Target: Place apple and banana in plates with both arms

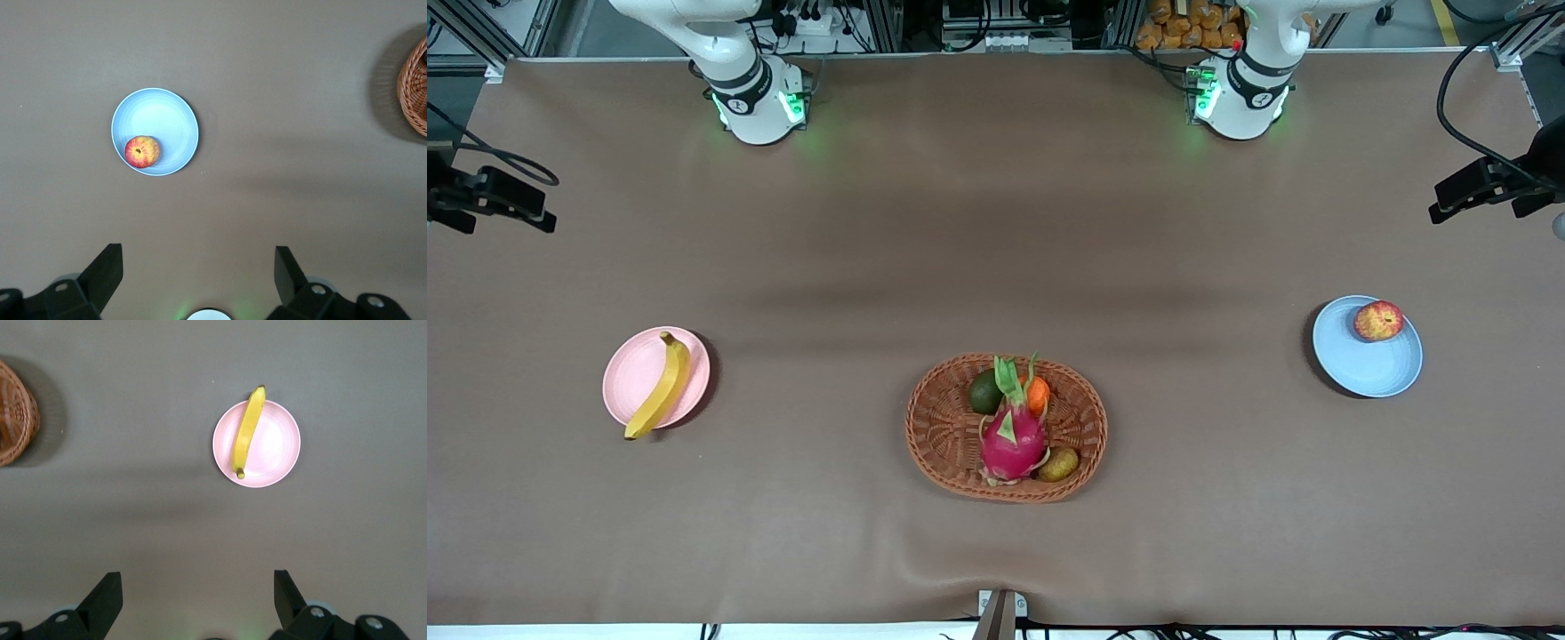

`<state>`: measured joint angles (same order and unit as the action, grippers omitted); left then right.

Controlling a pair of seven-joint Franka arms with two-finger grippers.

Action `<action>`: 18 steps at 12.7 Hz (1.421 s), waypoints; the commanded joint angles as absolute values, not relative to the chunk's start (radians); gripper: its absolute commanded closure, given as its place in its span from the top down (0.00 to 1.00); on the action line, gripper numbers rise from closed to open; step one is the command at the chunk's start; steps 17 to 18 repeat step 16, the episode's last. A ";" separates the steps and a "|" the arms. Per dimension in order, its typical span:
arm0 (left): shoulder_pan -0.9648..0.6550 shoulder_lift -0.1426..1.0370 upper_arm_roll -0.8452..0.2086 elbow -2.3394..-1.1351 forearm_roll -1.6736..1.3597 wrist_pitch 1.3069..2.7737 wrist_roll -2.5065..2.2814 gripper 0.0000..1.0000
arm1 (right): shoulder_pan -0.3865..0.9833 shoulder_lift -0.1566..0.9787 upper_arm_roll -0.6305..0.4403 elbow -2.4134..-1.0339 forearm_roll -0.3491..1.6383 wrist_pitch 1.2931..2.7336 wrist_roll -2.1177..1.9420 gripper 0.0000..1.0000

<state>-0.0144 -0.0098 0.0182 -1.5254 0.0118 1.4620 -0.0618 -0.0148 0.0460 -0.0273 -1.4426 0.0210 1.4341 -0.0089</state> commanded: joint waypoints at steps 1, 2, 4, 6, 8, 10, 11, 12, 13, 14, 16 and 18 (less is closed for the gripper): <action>-0.018 -0.009 0.020 -1.522 -0.003 1.476 -0.063 1.00 | -0.025 0.052 -0.020 -1.459 0.035 1.462 0.021 1.00; -0.018 -0.009 0.020 -1.522 -0.006 1.476 -0.061 1.00 | -0.023 0.051 -0.020 -1.463 0.035 1.459 0.021 1.00; -0.017 -0.009 0.020 -1.523 -0.011 1.474 -0.061 1.00 | -0.023 0.051 -0.020 -1.462 0.035 1.457 0.020 1.00; -0.011 -0.008 0.020 -1.520 -0.008 1.474 -0.060 1.00 | -0.025 0.051 -0.021 -1.460 0.035 1.463 0.020 1.00; -0.012 -0.008 0.021 -1.516 0.001 1.474 -0.061 1.00 | -0.038 0.051 -0.020 -1.460 0.035 1.460 0.020 1.00; -0.014 -0.006 0.021 -1.516 0.002 1.474 -0.061 1.00 | -0.038 0.049 -0.020 -1.460 0.035 1.454 0.021 1.00; -0.012 -0.006 0.021 -1.516 0.003 1.474 -0.061 1.00 | -0.037 0.049 -0.018 -1.460 0.035 1.453 0.021 1.00; -0.014 -0.006 0.020 -1.516 0.003 1.474 -0.061 1.00 | -0.035 0.049 -0.018 -1.460 0.035 1.453 0.021 1.00; -0.017 -0.003 0.021 -1.517 0.003 1.474 -0.061 1.00 | -0.035 0.049 -0.018 -1.460 0.035 1.453 0.021 1.00; -0.014 0.005 0.021 -1.517 0.003 1.474 -0.061 1.00 | -0.035 0.049 -0.018 -1.460 0.035 1.453 0.021 1.00; -0.014 0.005 0.020 -1.516 0.003 1.474 -0.061 1.00 | -0.035 0.049 -0.018 -1.460 0.035 1.453 0.021 1.00; -0.014 0.005 0.020 -1.516 0.003 1.474 -0.061 1.00 | -0.035 0.049 -0.018 -1.460 0.035 1.453 0.021 1.00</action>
